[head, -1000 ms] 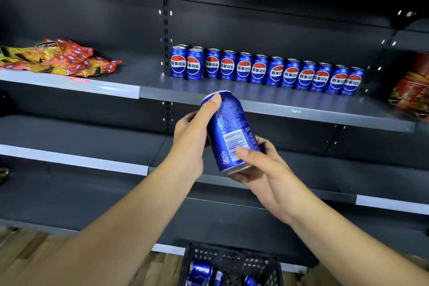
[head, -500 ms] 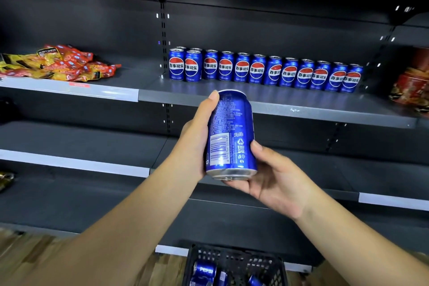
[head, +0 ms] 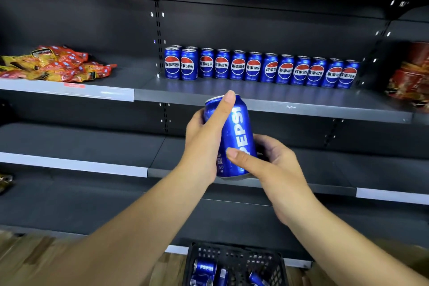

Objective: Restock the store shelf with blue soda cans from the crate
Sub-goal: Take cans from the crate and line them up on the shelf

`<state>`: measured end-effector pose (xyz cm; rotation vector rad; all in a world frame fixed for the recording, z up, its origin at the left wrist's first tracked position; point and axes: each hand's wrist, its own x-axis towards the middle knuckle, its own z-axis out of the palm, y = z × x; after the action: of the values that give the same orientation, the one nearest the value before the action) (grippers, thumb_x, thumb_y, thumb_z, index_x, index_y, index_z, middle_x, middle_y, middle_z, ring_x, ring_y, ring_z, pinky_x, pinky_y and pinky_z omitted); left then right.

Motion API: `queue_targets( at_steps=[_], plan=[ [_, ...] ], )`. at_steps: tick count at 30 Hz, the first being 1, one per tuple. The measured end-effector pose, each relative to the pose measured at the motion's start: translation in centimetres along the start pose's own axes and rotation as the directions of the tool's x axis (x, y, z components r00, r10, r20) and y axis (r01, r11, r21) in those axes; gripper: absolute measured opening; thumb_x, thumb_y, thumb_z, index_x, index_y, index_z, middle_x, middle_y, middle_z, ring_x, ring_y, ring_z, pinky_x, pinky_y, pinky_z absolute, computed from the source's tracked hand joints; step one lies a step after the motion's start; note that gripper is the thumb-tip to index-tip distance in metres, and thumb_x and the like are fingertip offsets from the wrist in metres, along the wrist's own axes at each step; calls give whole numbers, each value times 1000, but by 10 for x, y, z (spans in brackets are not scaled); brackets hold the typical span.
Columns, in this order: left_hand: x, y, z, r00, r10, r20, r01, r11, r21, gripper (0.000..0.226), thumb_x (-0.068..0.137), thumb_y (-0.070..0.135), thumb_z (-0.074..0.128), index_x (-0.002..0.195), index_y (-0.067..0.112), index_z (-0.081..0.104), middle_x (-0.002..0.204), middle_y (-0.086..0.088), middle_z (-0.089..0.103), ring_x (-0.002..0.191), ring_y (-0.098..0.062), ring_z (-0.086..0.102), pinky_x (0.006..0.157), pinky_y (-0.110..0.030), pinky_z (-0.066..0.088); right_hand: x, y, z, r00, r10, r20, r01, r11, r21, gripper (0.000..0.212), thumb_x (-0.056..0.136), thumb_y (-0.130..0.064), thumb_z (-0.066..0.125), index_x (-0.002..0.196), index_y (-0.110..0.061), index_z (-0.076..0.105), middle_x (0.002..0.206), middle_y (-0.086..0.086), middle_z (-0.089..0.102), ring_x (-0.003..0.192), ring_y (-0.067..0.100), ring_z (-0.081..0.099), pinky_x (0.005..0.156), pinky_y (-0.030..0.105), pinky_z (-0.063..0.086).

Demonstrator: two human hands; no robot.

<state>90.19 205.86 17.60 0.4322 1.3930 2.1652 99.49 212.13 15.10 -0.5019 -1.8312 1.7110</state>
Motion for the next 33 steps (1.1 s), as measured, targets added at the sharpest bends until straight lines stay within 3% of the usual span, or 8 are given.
queue_targets(
  at_steps=[5,9,12,17,20,23,26,33],
  plan=[
    [-3,4,1,999,40,10,-40,999,7,36,76,47,68,90,14,64,77,-4,72,67,-20,70,64,-36,59,2,-15,-9,990,74,121,-60,992,-110,64,48,-34,89,103,-20,60,98,-7,69,87,9,67,75,29,55],
    [-1,8,2,996,-69,61,65,996,60,46,76,49,67,98,9,65,80,-8,73,64,-20,70,57,-31,58,2,-21,-11,969,167,185,-143,980,-139,76,44,-38,90,109,-18,57,96,-6,71,83,11,69,65,21,51],
    [2,6,0,991,-119,55,114,990,82,48,75,50,67,99,9,66,82,-9,73,64,-21,69,58,-31,58,3,-17,-12,963,214,165,-192,971,-142,84,40,-44,85,113,-17,54,99,-4,73,92,15,69,84,30,53],
    [9,6,-2,976,-195,102,191,980,50,66,69,59,66,109,8,66,92,-11,73,73,-25,69,68,-34,56,3,-10,-13,891,325,318,-339,941,-12,71,58,-37,84,119,-15,57,104,-1,73,93,15,68,92,36,49],
    [12,8,-3,959,-228,166,221,973,60,69,65,62,65,108,8,67,89,-10,72,72,-24,68,69,-34,55,6,-6,-17,840,332,428,-408,908,96,83,46,-38,86,122,-15,59,111,6,70,97,19,66,97,45,46],
    [14,9,-3,945,-240,222,234,971,54,64,55,61,65,96,12,68,82,-9,72,68,-23,68,67,-32,55,8,-2,-20,837,274,474,-411,886,214,81,42,-33,92,114,-9,63,106,12,71,91,22,69,87,38,54],
    [16,6,-3,943,-224,247,211,974,77,71,50,63,64,99,11,68,87,-11,72,74,-25,68,73,-35,55,6,-3,-15,875,251,415,-365,904,221,43,64,-19,72,105,-8,64,93,8,73,77,16,69,74,27,57],
    [18,3,-3,966,-184,181,156,975,157,71,55,74,46,88,15,70,83,-7,74,74,-22,71,76,-38,58,2,-1,-1,963,236,126,-246,966,72,73,49,-31,90,112,-13,60,97,-1,74,90,15,70,77,23,53]
  ],
)
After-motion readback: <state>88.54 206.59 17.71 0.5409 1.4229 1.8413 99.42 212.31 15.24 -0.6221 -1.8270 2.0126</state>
